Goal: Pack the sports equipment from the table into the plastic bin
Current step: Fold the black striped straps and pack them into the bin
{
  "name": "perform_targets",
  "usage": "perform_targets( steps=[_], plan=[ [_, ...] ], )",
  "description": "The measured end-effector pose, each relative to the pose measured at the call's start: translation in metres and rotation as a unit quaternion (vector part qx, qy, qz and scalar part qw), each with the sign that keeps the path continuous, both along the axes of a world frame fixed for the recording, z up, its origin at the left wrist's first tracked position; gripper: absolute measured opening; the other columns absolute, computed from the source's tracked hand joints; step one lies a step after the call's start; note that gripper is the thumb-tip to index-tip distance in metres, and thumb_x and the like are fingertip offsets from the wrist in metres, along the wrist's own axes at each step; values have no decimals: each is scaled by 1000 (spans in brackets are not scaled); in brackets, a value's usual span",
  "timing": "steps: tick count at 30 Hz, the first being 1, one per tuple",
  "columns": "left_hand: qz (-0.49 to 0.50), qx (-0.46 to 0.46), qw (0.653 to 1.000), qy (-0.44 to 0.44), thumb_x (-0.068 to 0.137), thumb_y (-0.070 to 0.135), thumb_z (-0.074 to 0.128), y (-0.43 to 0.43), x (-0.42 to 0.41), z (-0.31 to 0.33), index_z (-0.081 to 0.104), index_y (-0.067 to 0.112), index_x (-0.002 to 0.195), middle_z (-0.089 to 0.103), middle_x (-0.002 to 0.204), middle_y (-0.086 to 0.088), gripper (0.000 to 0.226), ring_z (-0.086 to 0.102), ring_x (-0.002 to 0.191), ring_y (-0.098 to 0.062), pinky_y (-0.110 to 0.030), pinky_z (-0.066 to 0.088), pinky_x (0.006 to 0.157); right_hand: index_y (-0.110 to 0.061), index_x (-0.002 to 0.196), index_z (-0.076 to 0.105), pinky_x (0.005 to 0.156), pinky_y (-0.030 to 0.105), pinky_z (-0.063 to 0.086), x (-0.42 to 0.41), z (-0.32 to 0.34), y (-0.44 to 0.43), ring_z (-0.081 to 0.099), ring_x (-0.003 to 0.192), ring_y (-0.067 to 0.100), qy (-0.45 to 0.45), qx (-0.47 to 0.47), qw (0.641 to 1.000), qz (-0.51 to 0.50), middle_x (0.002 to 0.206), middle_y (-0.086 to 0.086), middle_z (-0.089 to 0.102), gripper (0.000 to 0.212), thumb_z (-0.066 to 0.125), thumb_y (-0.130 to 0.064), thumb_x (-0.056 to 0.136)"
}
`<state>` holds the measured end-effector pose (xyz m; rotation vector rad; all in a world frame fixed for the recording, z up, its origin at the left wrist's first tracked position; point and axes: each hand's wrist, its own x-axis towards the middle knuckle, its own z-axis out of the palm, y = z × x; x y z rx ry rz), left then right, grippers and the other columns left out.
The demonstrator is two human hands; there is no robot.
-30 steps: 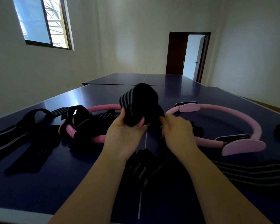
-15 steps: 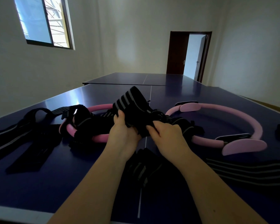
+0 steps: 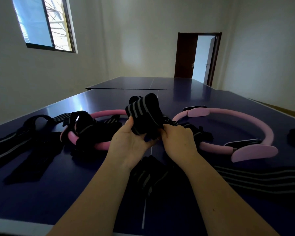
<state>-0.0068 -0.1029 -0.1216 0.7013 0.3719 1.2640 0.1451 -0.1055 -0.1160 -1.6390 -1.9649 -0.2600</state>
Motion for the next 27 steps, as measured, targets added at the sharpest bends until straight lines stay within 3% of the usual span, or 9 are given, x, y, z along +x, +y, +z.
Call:
perform_targets(
  steps=[4,6,8,11,14,20,23,25,27],
  plan=[
    [140,-28,980,138,78,42,73,4,7,8,37,22,147,44,147,-7,81,54,128,-32,-41,52,95,-25,76,55,71,36,23,0,-2,-6,58,84,26,23,-2,997,69,78,0,64,34,41,-39,103],
    [226,-10,956,184,93,27,65,6,6,6,39,24,143,52,137,-5,57,62,112,-25,-31,54,82,-21,64,51,76,39,34,-5,-1,-15,59,75,23,122,-41,983,133,65,-2,58,42,47,-38,102],
    [245,44,948,197,104,30,47,-2,11,6,47,31,132,66,115,-4,28,70,97,-24,-39,61,69,-11,63,53,84,43,43,-12,0,-22,60,73,26,249,-98,946,182,59,1,56,46,50,-37,100],
    [296,138,909,259,105,25,45,-5,16,3,51,31,119,68,109,1,16,68,104,-22,-36,59,78,-3,64,56,77,34,50,-17,4,-28,65,70,26,403,-157,878,206,53,4,55,46,52,-31,101],
    [299,184,889,294,101,17,53,-3,15,-1,53,29,120,69,115,-1,22,67,109,-18,-43,55,95,1,83,65,58,13,42,-16,8,-31,55,52,2,542,-197,794,193,50,-6,54,40,47,-28,104],
    [329,192,840,387,93,7,64,-1,14,-4,59,24,122,69,112,8,35,66,105,-11,-42,54,98,-13,104,68,56,22,38,-1,18,-22,47,56,10,684,-152,669,249,59,-2,56,24,46,-24,102],
    [328,160,846,390,92,13,67,-1,11,-5,58,25,118,68,110,3,29,67,102,-13,-43,56,93,-19,99,64,56,24,43,18,16,-13,54,63,14,606,-73,789,73,67,-4,62,14,51,-15,97],
    [318,144,847,401,92,15,67,1,7,-7,57,28,115,68,110,5,29,67,103,-14,-43,56,94,-26,105,62,69,30,47,24,8,-11,61,83,17,382,-70,919,-63,90,-6,65,19,53,-15,92],
    [305,144,844,417,93,14,64,2,6,-9,56,30,116,67,110,9,29,66,105,-12,-37,56,94,-34,119,59,92,39,41,28,3,-13,53,110,24,159,-66,976,-133,116,-2,58,31,57,-23,90]
  ],
)
